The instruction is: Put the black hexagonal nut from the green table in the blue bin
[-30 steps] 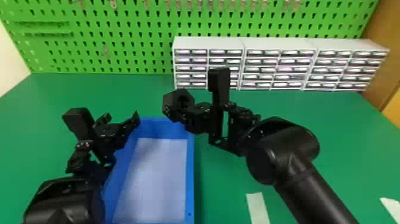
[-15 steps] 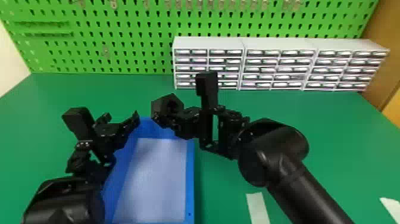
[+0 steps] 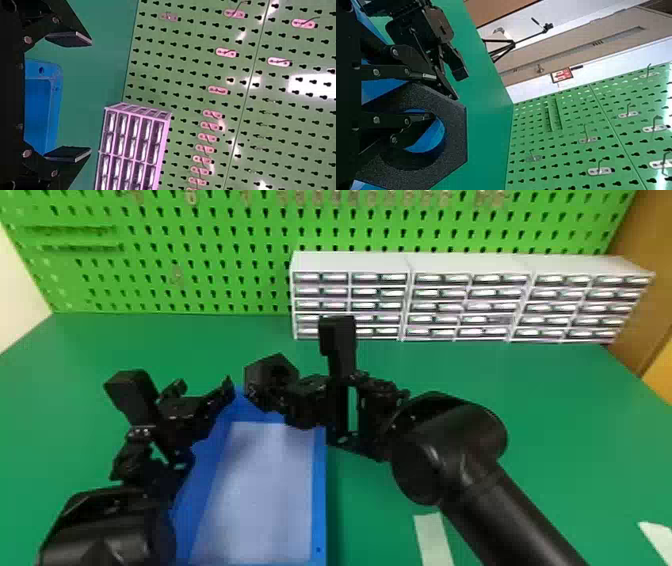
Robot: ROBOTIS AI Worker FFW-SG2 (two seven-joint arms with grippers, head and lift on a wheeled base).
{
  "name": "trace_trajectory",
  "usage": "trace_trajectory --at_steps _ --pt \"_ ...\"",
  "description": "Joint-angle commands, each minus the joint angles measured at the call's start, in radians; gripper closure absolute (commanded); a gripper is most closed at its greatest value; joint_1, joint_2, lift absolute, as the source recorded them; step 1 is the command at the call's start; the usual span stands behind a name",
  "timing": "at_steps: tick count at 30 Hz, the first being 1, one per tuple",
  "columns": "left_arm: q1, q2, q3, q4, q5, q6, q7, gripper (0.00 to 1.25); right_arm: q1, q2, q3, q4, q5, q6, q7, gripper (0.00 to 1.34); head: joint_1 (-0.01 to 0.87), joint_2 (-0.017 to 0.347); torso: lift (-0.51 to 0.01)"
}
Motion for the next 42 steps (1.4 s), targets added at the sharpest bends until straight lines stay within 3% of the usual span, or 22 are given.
trace_trajectory --at_steps 1,9,11,16,19,42 --pt "0.000 -0.003 0.001 0.000 0.000 0.000 0.000 0.30 -0.001 0.000 0.003 0.004 -0.003 0.000 0.000 1.06 0.686 0.051 -0.097" --pt "-0.001 -0.003 0.001 0.000 0.002 0.000 0.000 0.30 -0.002 0.002 0.001 0.011 -0.001 0.003 -0.001 1.01 0.686 0.051 -0.097" --pt "-0.001 -0.003 0.003 0.000 0.003 0.000 0.000 0.30 -0.001 0.003 -0.003 0.011 0.002 0.006 -0.001 0.86 0.686 0.051 -0.097" --pt "0.000 -0.003 0.003 0.000 0.005 0.000 0.000 0.30 -0.001 0.003 -0.009 0.011 0.005 0.011 0.000 0.28 0.686 0.051 -0.097" --pt "0.000 -0.003 0.001 0.000 0.006 0.000 0.000 0.30 -0.001 0.003 -0.015 0.011 0.008 0.012 0.000 0.06 0.686 0.051 -0.097" --pt "0.002 -0.003 -0.005 0.000 0.014 0.000 0.000 0.30 0.007 0.005 -0.051 0.011 0.034 0.012 0.000 0.09 0.686 0.051 -0.097"
